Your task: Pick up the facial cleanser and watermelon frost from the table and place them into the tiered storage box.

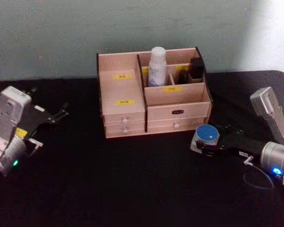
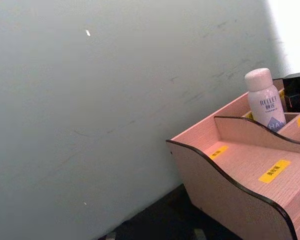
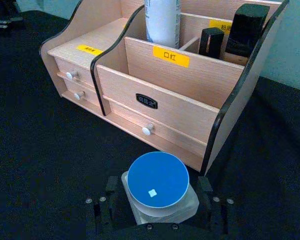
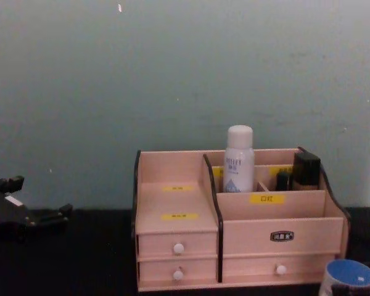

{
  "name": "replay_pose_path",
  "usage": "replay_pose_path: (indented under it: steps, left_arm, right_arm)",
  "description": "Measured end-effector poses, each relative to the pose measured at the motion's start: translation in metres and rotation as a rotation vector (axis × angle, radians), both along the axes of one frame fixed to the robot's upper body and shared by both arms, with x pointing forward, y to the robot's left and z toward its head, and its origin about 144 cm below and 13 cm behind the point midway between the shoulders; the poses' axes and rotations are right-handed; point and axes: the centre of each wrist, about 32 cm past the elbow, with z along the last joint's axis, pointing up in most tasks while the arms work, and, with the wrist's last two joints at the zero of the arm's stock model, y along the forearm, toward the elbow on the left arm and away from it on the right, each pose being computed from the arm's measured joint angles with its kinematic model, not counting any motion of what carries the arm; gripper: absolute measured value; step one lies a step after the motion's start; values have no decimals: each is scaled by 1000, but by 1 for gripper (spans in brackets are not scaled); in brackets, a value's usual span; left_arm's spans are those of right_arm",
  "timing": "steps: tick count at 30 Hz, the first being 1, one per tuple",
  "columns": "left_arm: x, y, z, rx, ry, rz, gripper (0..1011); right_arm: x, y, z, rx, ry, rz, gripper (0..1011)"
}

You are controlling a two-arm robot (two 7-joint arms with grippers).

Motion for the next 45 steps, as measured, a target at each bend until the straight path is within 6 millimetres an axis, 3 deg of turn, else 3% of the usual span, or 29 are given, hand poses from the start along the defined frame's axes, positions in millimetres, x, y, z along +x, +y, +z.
replay_pose_path:
  steps: [23,31,34,45]
  left_arm:
    - [0,0,0,0,0,0,1001]
    - [0,0,0,0,0,0,1001]
    - [0,0,0,0,0,0,1001]
    - [0,0,0,0,0,0,1001]
  right_arm:
    - [0,0,0,0,-1,-1,1003]
    - [0,0,0,0,-2,-1,867]
    - [0,0,0,0,-2,-1,747]
    - [0,0,0,1,-2,-1,720]
